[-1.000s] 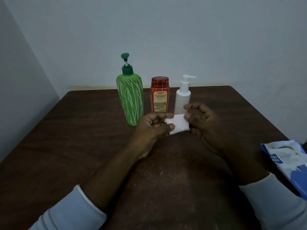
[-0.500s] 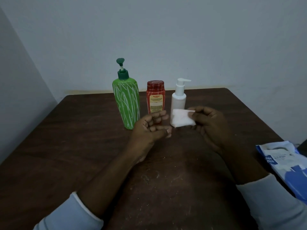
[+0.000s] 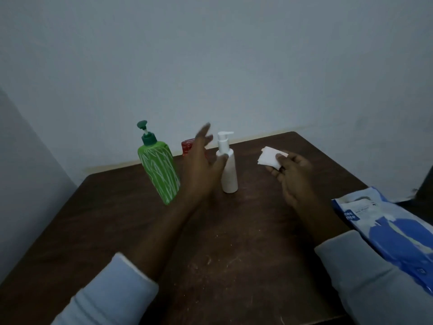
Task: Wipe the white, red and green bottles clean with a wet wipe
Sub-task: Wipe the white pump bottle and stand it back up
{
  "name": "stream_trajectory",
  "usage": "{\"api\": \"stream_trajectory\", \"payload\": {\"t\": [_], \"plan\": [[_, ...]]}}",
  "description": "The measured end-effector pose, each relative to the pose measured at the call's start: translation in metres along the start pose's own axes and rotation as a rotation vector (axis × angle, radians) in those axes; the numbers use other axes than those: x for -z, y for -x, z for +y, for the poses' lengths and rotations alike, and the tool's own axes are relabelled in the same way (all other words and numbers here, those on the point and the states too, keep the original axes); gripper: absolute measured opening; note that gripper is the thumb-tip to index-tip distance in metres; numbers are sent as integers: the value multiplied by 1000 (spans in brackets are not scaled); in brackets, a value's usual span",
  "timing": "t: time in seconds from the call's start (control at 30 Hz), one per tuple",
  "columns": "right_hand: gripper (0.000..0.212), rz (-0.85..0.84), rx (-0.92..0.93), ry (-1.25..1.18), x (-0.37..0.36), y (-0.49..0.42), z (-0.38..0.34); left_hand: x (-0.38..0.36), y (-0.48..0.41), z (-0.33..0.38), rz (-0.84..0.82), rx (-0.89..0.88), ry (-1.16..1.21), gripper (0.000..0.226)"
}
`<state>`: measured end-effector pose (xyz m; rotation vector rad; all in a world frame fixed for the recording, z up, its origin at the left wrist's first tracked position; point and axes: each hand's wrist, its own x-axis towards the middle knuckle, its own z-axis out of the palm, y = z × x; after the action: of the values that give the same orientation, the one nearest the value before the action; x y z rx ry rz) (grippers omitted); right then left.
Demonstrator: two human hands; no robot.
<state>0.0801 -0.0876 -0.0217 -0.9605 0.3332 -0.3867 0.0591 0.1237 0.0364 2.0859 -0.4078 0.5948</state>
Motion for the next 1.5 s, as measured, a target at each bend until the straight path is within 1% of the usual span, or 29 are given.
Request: {"api": "stream_trajectory", "payload": {"t": [0.07,0.17,0.27,0.33,0.43,0.53,0.63,0.7,0.8,0.87,0.93,1.03,1.1,1.13,1.17,1.23,1.27,1.3,1.33,1.37,1.4,1.5], "plan": [[32,20,3,61,-2,3,1,1,-23,11,33,3,-43,91],[28,20,10,106,-6,8,2,-1,-43,20,12,16,-165,98],[26,6,10,129,-7,10,3,-4,-50,23,-71,35,-245,99],[21,-6,7,134,-7,11,3,-6,-51,25,-118,42,-268,97],[15,-12,14,140,-8,11,1,-5,-50,26,-135,41,-270,90],[18,-2,22,163,-7,9,1,-1,-47,23,-117,24,-180,88],[24,11,25,182,-5,8,1,15,-30,20,-86,34,-51,78],[24,6,25,185,-5,7,2,31,-8,15,-55,79,45,69],[25,-10,50,220,-8,13,2,58,38,-1,11,221,151,52],[26,-28,177,370,-10,27,-3,72,76,-10,55,346,238,39],[26,-96,338,535,-13,47,-11,80,115,-20,90,464,330,29],[26,-308,470,787,-16,78,-16,81,162,-38,116,623,465,23],[28,-422,528,1077,-16,95,-9,78,180,-45,127,703,572,24],[31,-455,533,1250,-17,100,-2,77,187,-47,129,720,609,24],[34,-457,462,1361,-17,105,4,76,191,-48,129,721,629,22],[39,-417,304,1508,-12,113,17,75,196,-51,136,702,652,17],[38,-425,365,1554,-9,122,20,75,197,-52,138,695,653,16],[34,-471,514,1558,-5,132,22,75,197,-54,135,690,645,16],[31,-551,640,1553,-1,144,24,75,197,-54,129,688,640,18],[34,-626,736,1547,3,154,26,75,198,-53,116,684,629,21],[39,-678,766,1550,4,164,25,76,197,-53,98,678,608,25],[44,-779,733,1596,3,178,34,78,198,-52,27,652,518,43]]}}
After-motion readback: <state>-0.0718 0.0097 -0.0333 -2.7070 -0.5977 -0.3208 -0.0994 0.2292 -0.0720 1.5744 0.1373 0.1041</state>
